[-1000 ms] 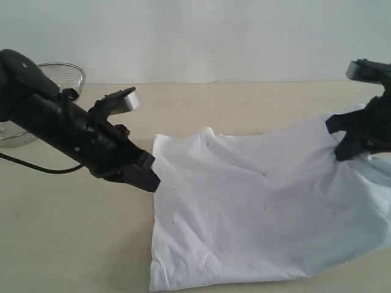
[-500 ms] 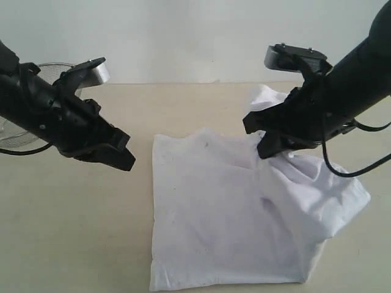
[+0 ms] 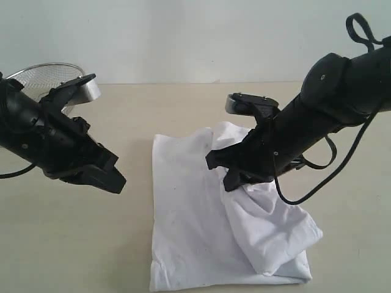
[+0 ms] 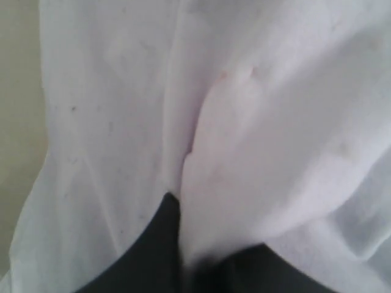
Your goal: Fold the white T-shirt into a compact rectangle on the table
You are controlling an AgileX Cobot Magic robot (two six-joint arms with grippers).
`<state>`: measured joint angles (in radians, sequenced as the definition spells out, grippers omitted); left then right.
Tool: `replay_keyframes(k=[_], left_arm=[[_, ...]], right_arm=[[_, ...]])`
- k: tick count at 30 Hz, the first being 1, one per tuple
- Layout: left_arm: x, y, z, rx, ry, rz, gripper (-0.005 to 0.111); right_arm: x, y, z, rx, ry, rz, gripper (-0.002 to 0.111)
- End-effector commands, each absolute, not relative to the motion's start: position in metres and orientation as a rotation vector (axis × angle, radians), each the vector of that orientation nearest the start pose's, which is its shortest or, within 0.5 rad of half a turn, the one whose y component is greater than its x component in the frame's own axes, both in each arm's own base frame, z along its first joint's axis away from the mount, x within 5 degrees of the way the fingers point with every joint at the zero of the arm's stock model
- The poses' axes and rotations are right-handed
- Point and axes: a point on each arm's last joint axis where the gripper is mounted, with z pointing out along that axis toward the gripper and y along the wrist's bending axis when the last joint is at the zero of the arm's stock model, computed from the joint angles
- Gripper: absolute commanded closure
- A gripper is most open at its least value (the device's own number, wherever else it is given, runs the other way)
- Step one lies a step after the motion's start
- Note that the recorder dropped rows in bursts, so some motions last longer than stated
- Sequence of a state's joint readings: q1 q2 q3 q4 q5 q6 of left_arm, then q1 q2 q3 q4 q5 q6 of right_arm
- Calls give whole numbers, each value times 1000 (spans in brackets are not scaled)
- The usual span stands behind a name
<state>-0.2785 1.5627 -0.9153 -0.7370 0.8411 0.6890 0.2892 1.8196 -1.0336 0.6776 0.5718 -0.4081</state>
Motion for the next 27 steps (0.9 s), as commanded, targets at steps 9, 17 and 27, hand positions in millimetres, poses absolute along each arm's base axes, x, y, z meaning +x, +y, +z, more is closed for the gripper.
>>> replay_keyframes(k=[9,17,27], left_arm=[[261,-120,218,668,2675,-765,102],[261,-120,218,670,2675,-763,102],[262,-120,216,660,2670,-748,102]], right_arm=[[321,138,173,-303,2721,759,38],[321,138,221,-468,2643,732,38],[303,81,258,-361,2804,-63,68]])
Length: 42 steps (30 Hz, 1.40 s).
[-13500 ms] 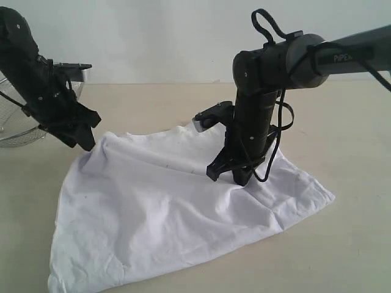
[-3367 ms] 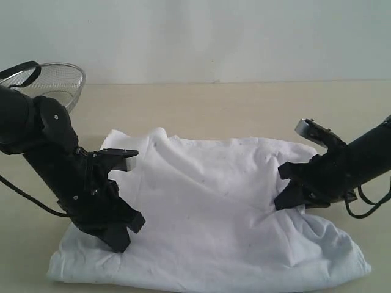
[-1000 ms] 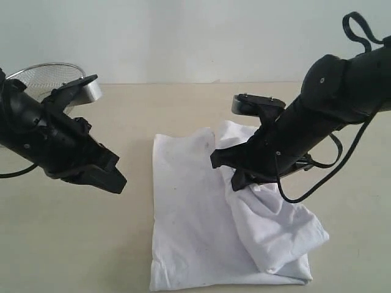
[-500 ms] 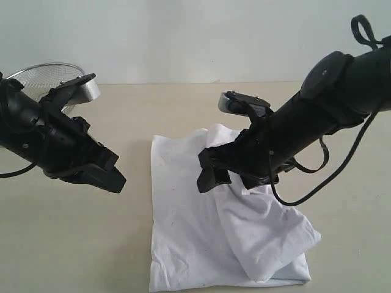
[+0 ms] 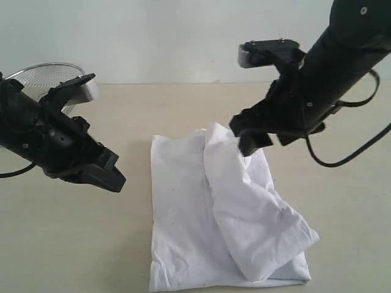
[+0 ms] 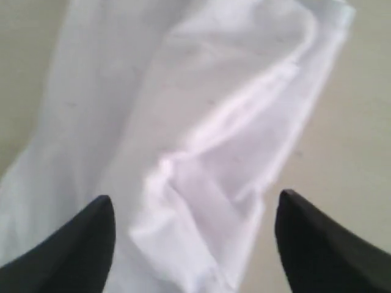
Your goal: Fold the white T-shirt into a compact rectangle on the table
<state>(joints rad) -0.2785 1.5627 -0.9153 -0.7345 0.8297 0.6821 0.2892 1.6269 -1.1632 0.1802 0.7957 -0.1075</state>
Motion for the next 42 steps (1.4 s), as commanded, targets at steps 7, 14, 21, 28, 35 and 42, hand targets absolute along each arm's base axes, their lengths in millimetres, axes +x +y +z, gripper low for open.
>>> replay_keyframes(k=[7,14,21,28,35,42], left_arm=[[263,-119,216,664,2661,-735,102],[265,-118,216,658,2654,-703,102],[266,-118,216,649,2651,-700,102],[265,-118,217,652,2656,-708,102],[265,-118,217,652,2656,-708,102],[265,-116,217,649,2659,-671,102]], right_arm=[[285,62,248,-408,2963,-330,109],[263,62,203,-393,3035,-249,109],[255,70,176,-335,2984,-55,109],[259,73,155,-308,3038,-37,109],[255,92,153,-342,3059,275,109],[249,102,182,-336,2941,477,109]])
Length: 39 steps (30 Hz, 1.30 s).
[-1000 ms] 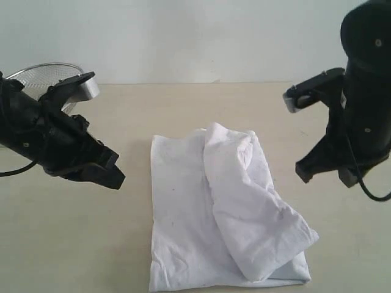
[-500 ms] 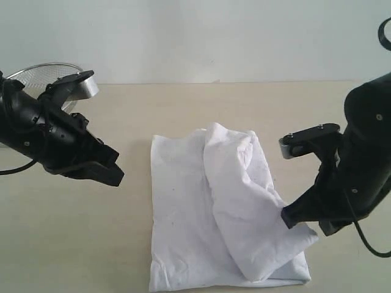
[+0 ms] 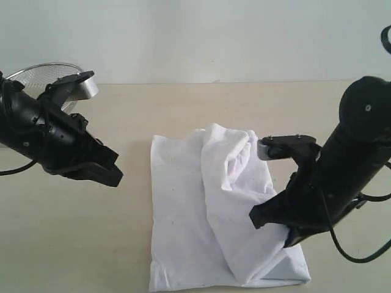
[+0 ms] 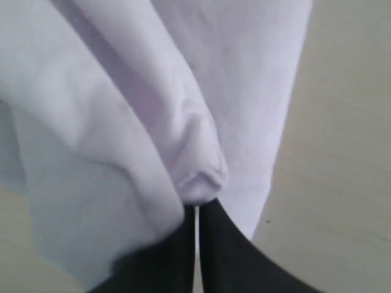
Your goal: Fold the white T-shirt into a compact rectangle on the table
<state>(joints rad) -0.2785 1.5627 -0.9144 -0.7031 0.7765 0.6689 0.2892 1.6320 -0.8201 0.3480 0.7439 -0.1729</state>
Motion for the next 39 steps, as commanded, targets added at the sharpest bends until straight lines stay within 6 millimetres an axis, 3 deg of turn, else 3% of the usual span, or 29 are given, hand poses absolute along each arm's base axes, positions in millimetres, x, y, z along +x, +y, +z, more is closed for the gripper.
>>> replay_keyframes(k=[1,6,12,16,19,23,30,35,39], left_arm=[[265,-116,217,651,2659,-669,102],[262,-115,219,660,2676,-664,102],[251,-108,245,644,2613,-598,102],[236,-99,261,592,2601,-522,102],[228,-95,264,554,2583,-514,102],[226,-96,263,547,2577,-521,102],[238,-110,249,575,2549,-682,102],[253,-145,224,654,2464,-923,102],[266,-172,196,704,2508,-950,102]], right_arm=[[248,104,185,-341,2929,514,109],[249,120,179,-404,2887,629,109],[250,180,163,-608,2807,610,109],[259,230,173,-807,2723,668,109],[268,243,189,-863,2676,693,109],[270,224,214,-880,2672,570,109],[285,142,256,-602,2709,-12,109],[300,107,246,-529,2779,-111,109],[313,103,232,-535,2765,-63,109]])
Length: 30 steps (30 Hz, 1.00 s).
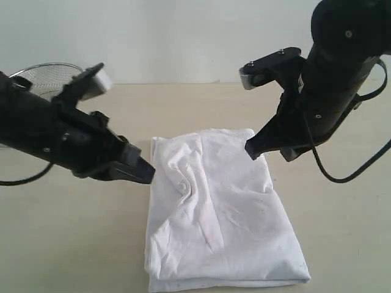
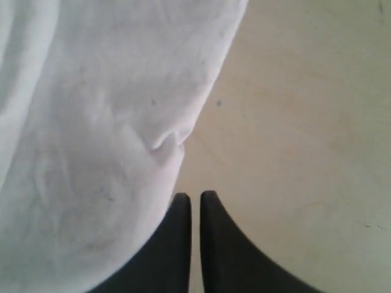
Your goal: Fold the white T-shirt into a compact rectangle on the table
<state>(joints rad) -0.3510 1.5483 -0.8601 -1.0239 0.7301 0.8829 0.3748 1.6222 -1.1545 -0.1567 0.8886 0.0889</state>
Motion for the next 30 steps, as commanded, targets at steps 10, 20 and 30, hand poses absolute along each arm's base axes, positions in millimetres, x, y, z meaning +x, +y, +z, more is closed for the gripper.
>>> replay_keyframes(k=[10,20,30], left_arm=[[308,-203,158,649,2530,-798,102],[334,-174,105,683,2775,-379,102],[321,-158,177,596,2760,-554,102]], right_arm=[[324,133,173,-596,2882,288,109],[331,136,146,-575,2913,287,109],[332,136,143,-622,2904,273,109]])
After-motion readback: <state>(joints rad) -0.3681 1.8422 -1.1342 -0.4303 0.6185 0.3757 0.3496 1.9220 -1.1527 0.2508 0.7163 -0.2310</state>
